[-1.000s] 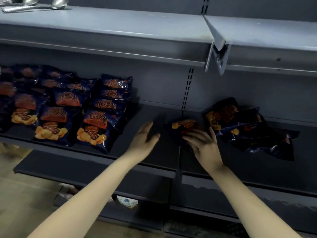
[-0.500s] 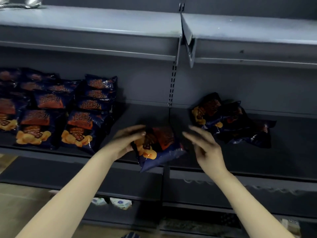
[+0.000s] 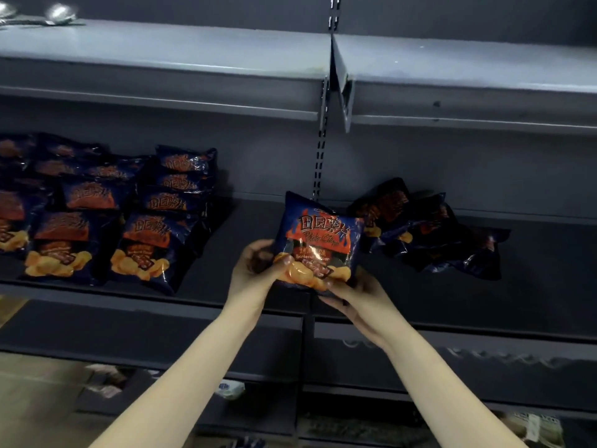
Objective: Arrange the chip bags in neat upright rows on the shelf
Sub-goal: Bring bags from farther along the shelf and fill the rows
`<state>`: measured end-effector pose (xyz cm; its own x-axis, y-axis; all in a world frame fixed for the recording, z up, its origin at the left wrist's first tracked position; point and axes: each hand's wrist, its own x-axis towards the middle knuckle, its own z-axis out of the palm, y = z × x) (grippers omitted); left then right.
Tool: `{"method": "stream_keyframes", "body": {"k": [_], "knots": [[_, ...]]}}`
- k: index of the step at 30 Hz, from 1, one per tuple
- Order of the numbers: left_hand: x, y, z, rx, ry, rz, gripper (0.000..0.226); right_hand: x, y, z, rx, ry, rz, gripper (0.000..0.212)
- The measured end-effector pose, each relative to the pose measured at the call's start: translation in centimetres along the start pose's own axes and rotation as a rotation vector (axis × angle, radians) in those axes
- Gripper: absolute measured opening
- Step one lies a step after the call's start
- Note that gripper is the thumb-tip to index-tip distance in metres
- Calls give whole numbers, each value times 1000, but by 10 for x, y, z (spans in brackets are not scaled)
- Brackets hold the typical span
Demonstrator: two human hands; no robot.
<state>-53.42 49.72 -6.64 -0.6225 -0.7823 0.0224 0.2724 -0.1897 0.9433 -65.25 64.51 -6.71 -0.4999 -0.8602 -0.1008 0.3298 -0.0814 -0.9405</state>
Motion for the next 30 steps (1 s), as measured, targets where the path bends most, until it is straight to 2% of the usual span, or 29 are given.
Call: {"method": "stream_keyframes", "body": {"k": [3,9,18,23,27,30], "knots": [[1,1,-2,13,-105,-32,60,-3,-6,-10,-56,25,-11,61],[-1,0,-1,1,-205,-133,45,-10,-5,-19,-107,52,-1,61],[-14,-11,1,46,-124,-169,51,-8,-2,-29,-87,48,21,56],[-13,-11,-8,86,-124,-169,44,-1,4,-22,-48,80,30,55],[-13,-18,-13,69,-91,-174,38,-2,9,-23,-55,88,50,44],[-9,-20,-17,92,-61,-147,33,-1,8,-23,-97,68,82,55]]}}
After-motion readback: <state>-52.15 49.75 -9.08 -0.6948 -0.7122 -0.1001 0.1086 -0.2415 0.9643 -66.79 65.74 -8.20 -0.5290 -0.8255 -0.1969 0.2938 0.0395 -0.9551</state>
